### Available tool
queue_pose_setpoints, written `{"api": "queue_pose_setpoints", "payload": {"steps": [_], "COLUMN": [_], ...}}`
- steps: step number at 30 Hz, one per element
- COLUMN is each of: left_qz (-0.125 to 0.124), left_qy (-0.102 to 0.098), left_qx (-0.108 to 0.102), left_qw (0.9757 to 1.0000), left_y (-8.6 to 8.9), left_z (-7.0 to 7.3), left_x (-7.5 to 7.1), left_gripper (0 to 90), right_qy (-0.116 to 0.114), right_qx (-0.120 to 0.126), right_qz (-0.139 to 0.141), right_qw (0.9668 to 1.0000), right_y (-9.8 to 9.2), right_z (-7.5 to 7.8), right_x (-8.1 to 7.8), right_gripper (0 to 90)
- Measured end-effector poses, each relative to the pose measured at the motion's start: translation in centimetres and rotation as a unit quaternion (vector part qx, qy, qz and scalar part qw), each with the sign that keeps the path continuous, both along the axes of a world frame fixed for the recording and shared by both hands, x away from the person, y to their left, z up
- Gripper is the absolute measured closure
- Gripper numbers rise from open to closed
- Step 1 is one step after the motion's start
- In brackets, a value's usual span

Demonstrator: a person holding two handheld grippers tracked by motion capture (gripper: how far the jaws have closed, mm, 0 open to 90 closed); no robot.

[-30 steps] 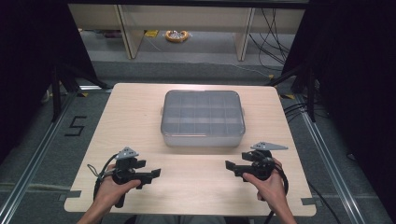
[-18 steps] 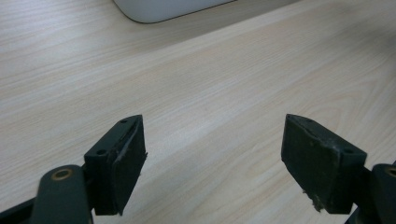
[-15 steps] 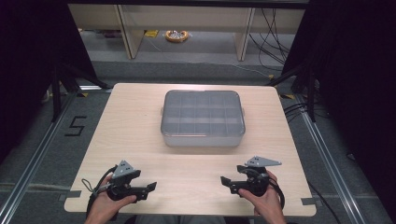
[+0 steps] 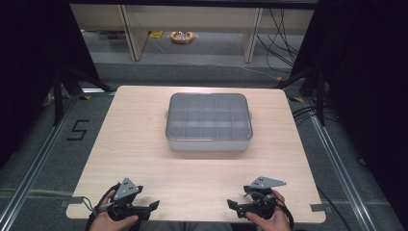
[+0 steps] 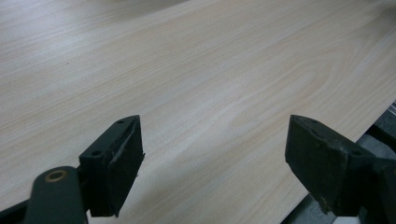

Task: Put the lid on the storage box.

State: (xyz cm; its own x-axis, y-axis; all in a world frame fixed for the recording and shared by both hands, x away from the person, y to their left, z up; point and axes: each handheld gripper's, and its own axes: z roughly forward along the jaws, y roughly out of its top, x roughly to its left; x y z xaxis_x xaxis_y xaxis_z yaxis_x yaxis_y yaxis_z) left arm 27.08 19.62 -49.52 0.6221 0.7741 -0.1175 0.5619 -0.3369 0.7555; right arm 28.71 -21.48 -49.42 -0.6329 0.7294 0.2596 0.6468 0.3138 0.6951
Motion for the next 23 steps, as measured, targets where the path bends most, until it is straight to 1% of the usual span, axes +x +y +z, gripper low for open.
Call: {"api": "queue_pose_setpoints", "payload": {"steps": [1, 2, 3, 4, 5, 6, 7, 8, 9, 10, 11, 12, 14, 15, 16, 17, 18, 19, 20, 21, 22, 23], "left_qz": [0.005, 0.003, 0.003, 0.002, 0.001, 0.005, 0.005, 0.004, 0.006, 0.004, 0.005, 0.006, 0.002, 0.003, -0.001, 0.003, 0.001, 0.002, 0.003, 0.000, -0.003, 0.002], "left_qy": [-0.003, -0.003, -0.003, -0.003, -0.004, -0.001, -0.002, 0.000, -0.003, -0.006, -0.005, -0.005, -0.004, -0.005, -0.006, -0.001, 0.001, -0.001, -0.001, -0.002, -0.001, 0.002], "left_qx": [-0.006, 0.004, 0.004, 0.001, 0.001, -0.005, 0.003, 0.001, 0.002, 0.012, 0.012, 0.002, 0.002, 0.003, 0.006, 0.007, 0.007, 0.007, 0.005, 0.003, 0.014, 0.010], "left_qw": [1.0000, 1.0000, 1.0000, 1.0000, 1.0000, 1.0000, 1.0000, 1.0000, 1.0000, 0.9999, 0.9999, 1.0000, 1.0000, 1.0000, 1.0000, 1.0000, 1.0000, 1.0000, 1.0000, 1.0000, 0.9999, 0.9999], "left_y": [-0.1, 0.0, 0.0, 0.0, 0.0, -0.1, -0.1, -0.1, -0.1, 0.0, 0.0, -0.1, -0.1, -0.1, -0.1, -0.1, -0.1, -0.2, -0.2, -0.2, -0.1, -0.2], "left_z": [-0.1, 0.0, 0.0, -0.1, -0.1, -0.2, -0.2, -0.2, -0.2, -0.2, -0.2, -0.2, -0.2, -0.2, -0.3, -0.3, -0.3, -0.3, -0.4, -0.4, -0.4, -0.4], "left_x": [-0.2, -0.4, -0.4, -0.5, -0.5, -0.6, -0.5, -0.5, -0.5, -0.3, -0.4, -0.5, -0.4, -0.4, -0.4, -0.4, -0.4, -0.4, -0.4, -0.3, -0.2, -0.3], "left_gripper": [19.0, 19.0, 19.0, 19.0, 19.0, 19.0, 19.0, 19.0, 19.1, 19.1, 19.1, 19.1, 19.1, 19.1, 19.1, 19.1, 19.1, 19.1, 19.1, 19.1, 19.1, 19.1], "right_qy": [0.001, 0.006, 0.006, -0.003, 0.000, -0.005, -0.003, -0.006, -0.006, -0.002, -0.003, -0.004, -0.003, 0.015, 0.000, 0.000, 0.002, 0.010, -0.007, -0.004, -0.002, -0.010], "right_qx": [-0.002, -0.006, -0.006, -0.021, -0.020, -0.020, -0.027, -0.030, -0.030, -0.028, -0.033, -0.036, -0.036, -0.030, -0.035, -0.038, -0.036, -0.035, -0.040, -0.038, -0.039, -0.042], "right_qz": [0.000, -0.001, -0.001, -0.003, 0.000, 0.002, -0.001, 0.000, 0.000, 0.005, 0.003, -0.001, 0.000, -0.005, 0.002, -0.001, -0.005, -0.012, -0.004, -0.003, -0.004, -0.004], "right_qw": [1.0000, 1.0000, 1.0000, 0.9998, 0.9998, 0.9998, 0.9996, 0.9995, 0.9995, 0.9996, 0.9995, 0.9994, 0.9993, 0.9994, 0.9994, 0.9993, 0.9993, 0.9993, 0.9991, 0.9992, 0.9992, 0.9991], "right_y": [0.0, 0.1, 0.1, 0.0, 0.0, 0.0, 0.0, 0.0, 0.0, 0.0, 0.0, 0.1, 0.1, 0.3, 0.1, 0.1, 0.1, 0.2, 0.0, 0.0, -0.1, -0.1], "right_z": [-0.1, -0.2, -0.2, -0.1, -0.2, -0.2, -0.2, -0.2, -0.3, -0.4, -0.4, -0.3, -0.4, -0.4, -0.5, -0.5, -0.4, -0.4, -0.5, -0.5, -0.5, -0.5], "right_x": [-0.3, -0.5, -0.5, -0.7, -0.9, -1.0, -1.2, -1.3, -1.3, -1.2, -1.2, -1.3, -1.2, -1.4, -1.2, -1.2, -1.2, -1.3, -1.1, -1.1, -1.1, -1.0], "right_gripper": [16.5, 16.5, 16.5, 16.5, 16.5, 16.5, 16.5, 16.5, 16.5, 16.5, 16.5, 16.5, 16.5, 16.5, 16.5, 16.6, 16.6, 16.6, 16.6, 16.6, 16.6, 16.6]}}
